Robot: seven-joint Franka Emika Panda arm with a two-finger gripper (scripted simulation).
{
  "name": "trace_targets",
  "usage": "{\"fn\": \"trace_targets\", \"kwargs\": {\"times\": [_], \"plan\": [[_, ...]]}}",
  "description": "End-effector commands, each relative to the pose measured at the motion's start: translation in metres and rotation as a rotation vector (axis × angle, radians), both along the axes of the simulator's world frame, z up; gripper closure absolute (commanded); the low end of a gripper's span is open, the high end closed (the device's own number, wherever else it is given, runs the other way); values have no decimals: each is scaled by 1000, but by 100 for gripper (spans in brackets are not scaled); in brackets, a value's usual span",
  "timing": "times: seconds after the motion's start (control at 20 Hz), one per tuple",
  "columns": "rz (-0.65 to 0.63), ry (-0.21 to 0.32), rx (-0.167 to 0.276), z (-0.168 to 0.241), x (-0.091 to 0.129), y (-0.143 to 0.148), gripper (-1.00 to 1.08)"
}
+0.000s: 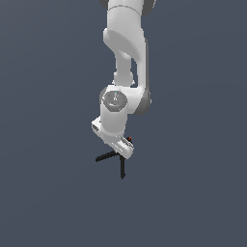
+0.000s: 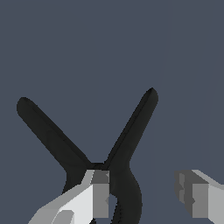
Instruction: Pick up the object and move it to a goal position.
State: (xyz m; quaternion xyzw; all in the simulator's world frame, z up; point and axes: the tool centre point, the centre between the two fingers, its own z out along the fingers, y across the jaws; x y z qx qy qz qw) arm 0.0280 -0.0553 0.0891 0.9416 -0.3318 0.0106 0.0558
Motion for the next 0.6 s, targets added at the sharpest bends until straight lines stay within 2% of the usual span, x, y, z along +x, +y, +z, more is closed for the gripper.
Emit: {"fn": "trace_targets", "kwargs": {"times": [0.0,0.55], "plan": [[-67,-12,-17,-6,3,-6,-20],[-336,-74,-94,-28,14,-33,-20]]}}
